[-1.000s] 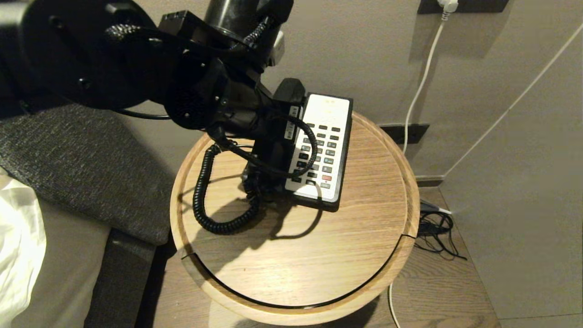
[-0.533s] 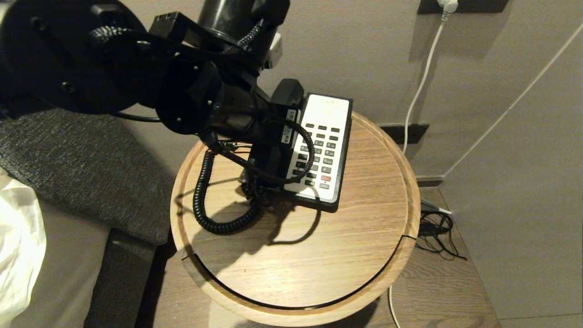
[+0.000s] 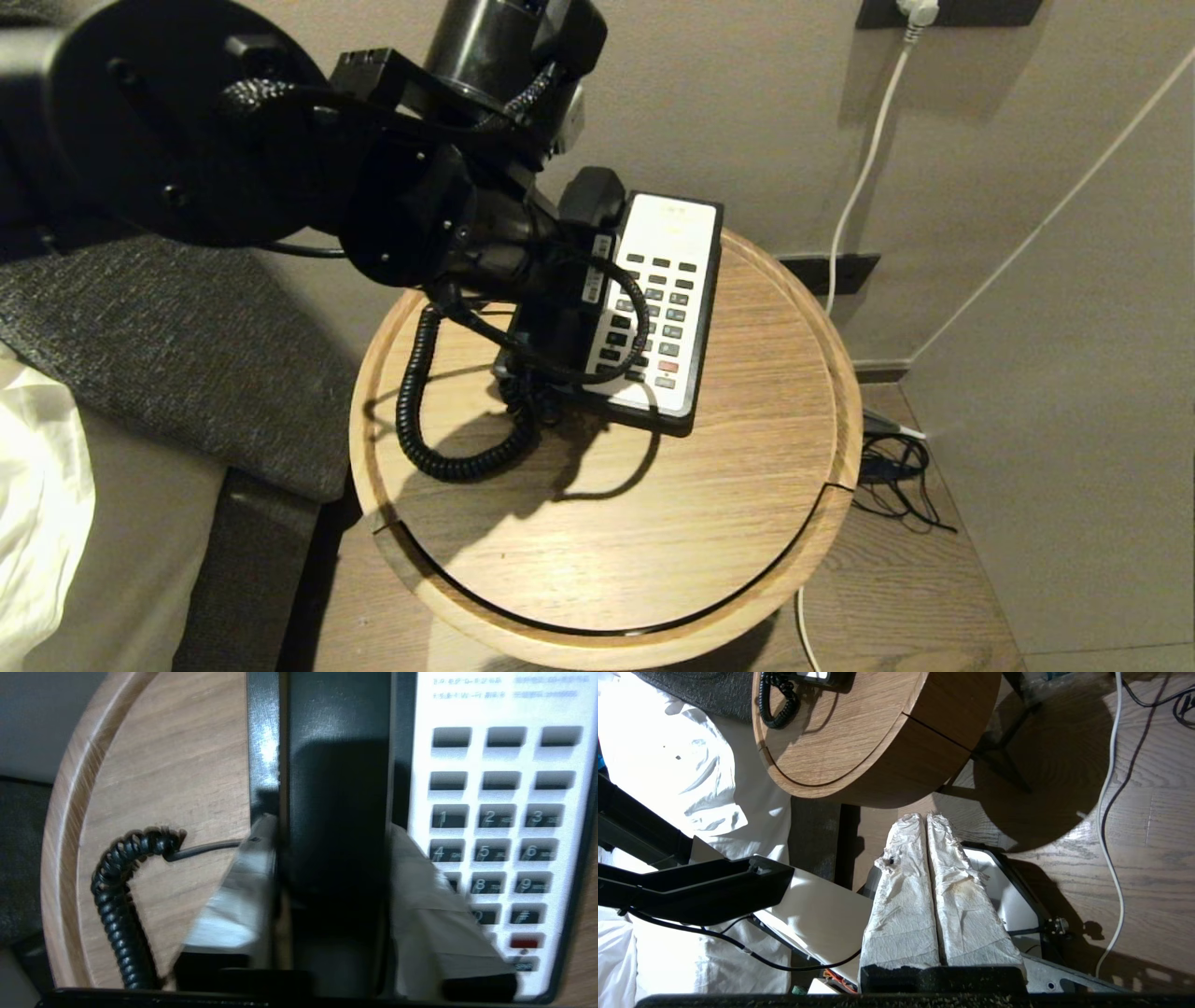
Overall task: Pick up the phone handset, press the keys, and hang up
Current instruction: Put the handset back, then end the call using the dial pad
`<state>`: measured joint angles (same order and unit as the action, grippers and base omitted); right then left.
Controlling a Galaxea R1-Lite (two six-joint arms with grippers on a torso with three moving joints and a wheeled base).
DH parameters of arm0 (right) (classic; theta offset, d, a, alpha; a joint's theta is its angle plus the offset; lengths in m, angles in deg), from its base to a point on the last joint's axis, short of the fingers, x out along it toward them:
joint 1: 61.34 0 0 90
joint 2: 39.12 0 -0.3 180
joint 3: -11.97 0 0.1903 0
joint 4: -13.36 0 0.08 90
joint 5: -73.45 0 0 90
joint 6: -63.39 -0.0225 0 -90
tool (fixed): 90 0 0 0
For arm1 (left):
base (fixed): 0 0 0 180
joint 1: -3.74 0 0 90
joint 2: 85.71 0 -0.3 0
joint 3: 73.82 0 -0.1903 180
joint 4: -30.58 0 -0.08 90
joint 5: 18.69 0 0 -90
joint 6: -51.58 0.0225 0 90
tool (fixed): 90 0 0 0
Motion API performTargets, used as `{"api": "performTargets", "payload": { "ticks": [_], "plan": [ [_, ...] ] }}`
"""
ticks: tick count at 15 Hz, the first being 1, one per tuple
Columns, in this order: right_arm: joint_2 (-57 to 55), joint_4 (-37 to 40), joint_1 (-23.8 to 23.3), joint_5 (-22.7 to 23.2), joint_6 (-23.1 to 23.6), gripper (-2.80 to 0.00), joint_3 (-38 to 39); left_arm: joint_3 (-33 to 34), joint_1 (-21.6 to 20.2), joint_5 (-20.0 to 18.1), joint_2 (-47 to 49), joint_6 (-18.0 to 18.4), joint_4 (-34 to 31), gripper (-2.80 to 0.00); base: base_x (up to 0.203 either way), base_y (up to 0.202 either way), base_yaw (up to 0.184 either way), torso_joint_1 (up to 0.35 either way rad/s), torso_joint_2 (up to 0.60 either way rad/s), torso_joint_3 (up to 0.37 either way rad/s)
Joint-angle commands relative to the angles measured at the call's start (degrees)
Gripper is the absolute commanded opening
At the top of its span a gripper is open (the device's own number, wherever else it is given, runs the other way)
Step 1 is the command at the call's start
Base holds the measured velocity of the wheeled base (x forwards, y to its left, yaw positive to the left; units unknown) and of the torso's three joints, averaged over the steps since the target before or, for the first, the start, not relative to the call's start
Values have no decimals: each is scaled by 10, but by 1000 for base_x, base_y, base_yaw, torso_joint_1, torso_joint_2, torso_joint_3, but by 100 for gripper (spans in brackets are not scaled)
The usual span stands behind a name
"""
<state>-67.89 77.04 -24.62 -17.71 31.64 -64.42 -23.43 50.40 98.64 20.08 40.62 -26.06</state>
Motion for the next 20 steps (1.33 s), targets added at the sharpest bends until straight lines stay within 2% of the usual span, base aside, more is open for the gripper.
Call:
{"api": "performTargets", "payload": {
  "ticks": [1, 9, 14, 15, 17, 20],
  "plan": [
    [0, 2, 0, 0, -2, -280, 2, 8, 0, 2, 2, 1, 0, 0, 0, 0, 0, 0, 0, 0],
    [1, 2, 0, 4, -1, -280, 11, -10, 1, 3, -17, -11, 4, 0, 0, 0, 0, 0, 0, 0],
    [10, 2, 0, 5, 14, -280, 32, 31, 1, 3, -84, -18, 4, 0, 0, 0, 0, 0, 0, 0],
    [16, 2, 0, 5, 15, -280, 43, 49, 2, 3, -105, -18, 4, -280, 0, 0, 0, 0, 0, 0],
    [21, 2, -3, 4, 15, -280, 56, 86, 13, 1, -160, -18, 5, -280, 0, 0, 0, 0, 0, 0],
    [-14, 7, -4, 3, 25, -280, 17, 153, 34, 0, -258, -14, 5, -280, 0, 0, 0, 0, 0, 0]
  ]
}}
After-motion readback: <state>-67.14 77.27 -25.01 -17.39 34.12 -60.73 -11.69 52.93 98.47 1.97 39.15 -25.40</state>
